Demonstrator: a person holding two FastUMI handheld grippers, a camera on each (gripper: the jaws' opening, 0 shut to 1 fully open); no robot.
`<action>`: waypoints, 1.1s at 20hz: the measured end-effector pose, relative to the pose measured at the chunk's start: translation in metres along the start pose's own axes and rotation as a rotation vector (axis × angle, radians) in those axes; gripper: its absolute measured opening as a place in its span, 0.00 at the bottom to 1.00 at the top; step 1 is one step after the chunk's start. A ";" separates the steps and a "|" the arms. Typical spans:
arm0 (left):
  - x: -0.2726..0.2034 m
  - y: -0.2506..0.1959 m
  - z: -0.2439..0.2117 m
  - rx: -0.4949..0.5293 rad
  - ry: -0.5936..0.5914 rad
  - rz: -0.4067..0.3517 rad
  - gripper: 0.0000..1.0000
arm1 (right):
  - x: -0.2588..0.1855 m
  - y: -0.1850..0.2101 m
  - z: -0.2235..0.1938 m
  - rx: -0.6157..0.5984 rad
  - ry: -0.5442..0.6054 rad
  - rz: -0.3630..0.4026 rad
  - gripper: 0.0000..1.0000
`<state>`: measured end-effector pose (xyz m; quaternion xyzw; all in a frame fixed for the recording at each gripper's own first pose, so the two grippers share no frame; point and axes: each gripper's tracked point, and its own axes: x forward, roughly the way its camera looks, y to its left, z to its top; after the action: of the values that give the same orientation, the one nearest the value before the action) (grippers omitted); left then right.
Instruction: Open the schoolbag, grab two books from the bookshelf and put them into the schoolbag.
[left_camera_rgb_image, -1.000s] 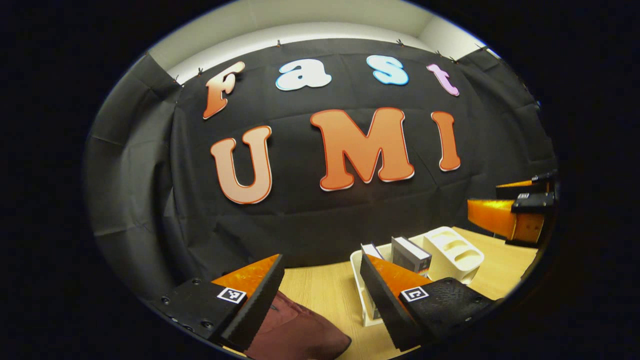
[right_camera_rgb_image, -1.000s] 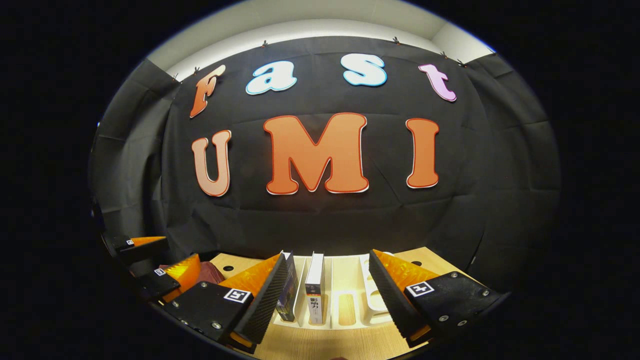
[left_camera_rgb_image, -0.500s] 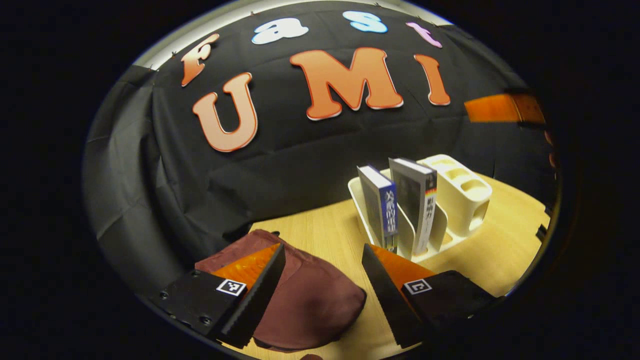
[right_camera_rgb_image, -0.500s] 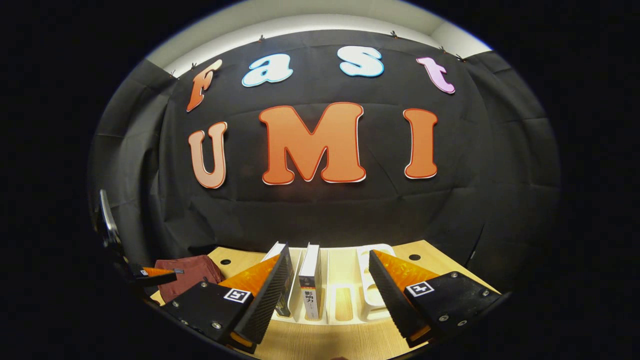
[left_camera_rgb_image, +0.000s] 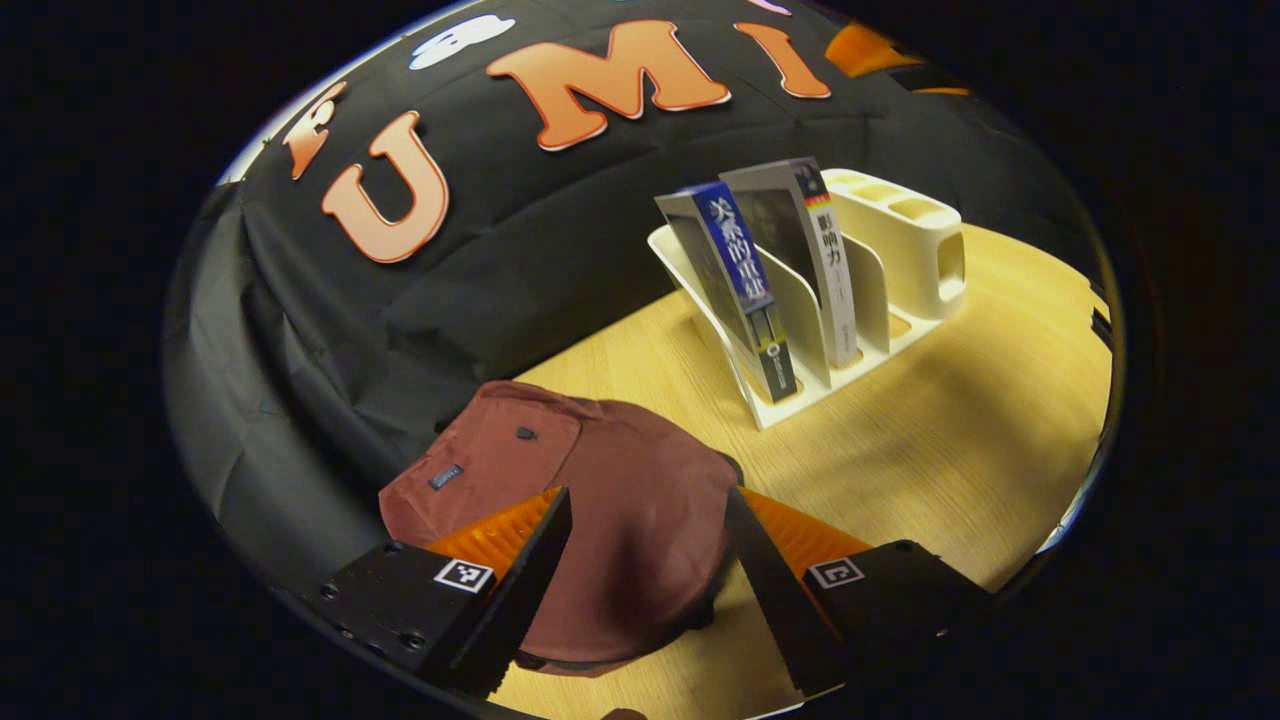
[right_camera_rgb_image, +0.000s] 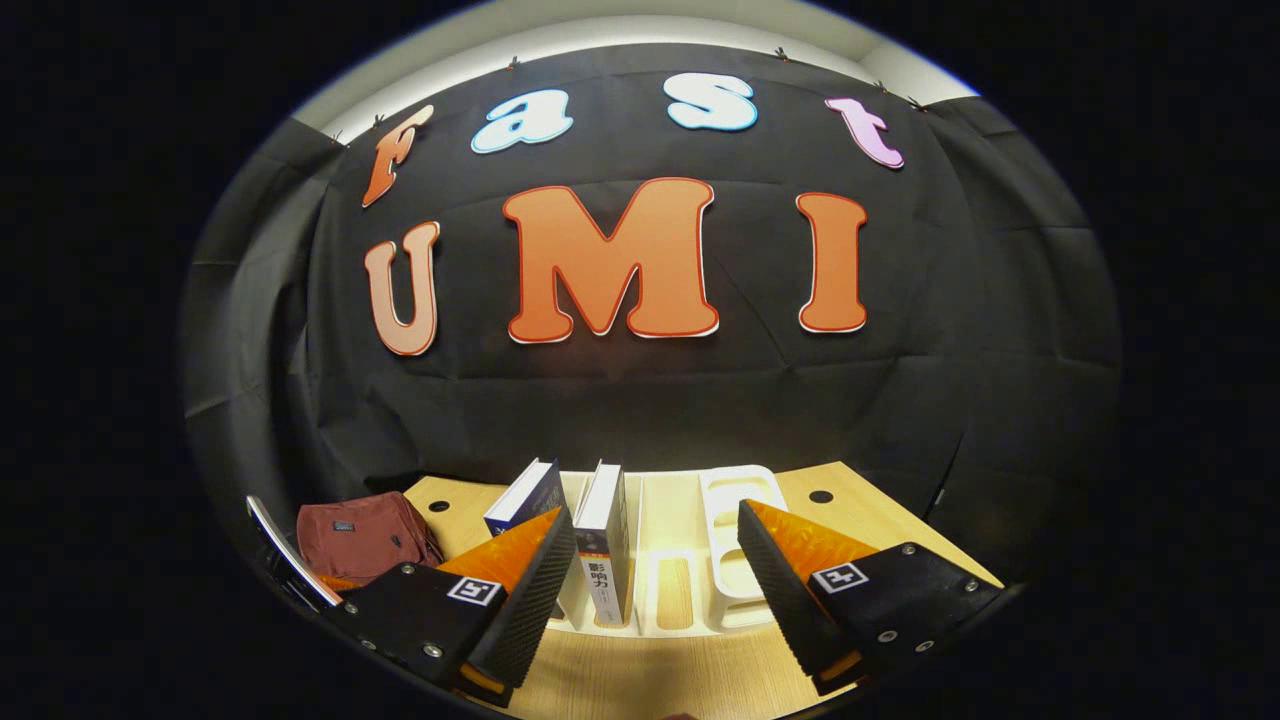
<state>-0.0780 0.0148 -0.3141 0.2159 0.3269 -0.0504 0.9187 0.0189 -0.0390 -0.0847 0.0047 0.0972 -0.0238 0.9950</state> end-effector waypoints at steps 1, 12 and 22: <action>0.006 -0.003 -0.008 0.011 0.026 -0.003 0.98 | 0.001 -0.002 -0.002 0.000 0.005 -0.002 0.97; 0.030 -0.007 -0.070 0.184 0.201 0.053 0.95 | 0.004 -0.015 -0.025 -0.009 0.060 -0.025 0.97; 0.024 -0.008 -0.048 0.214 0.184 0.000 0.35 | 0.006 -0.015 -0.028 -0.010 0.073 -0.019 0.97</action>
<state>-0.0889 0.0297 -0.3651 0.3164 0.4027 -0.0651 0.8564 0.0191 -0.0536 -0.1135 -0.0001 0.1336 -0.0325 0.9905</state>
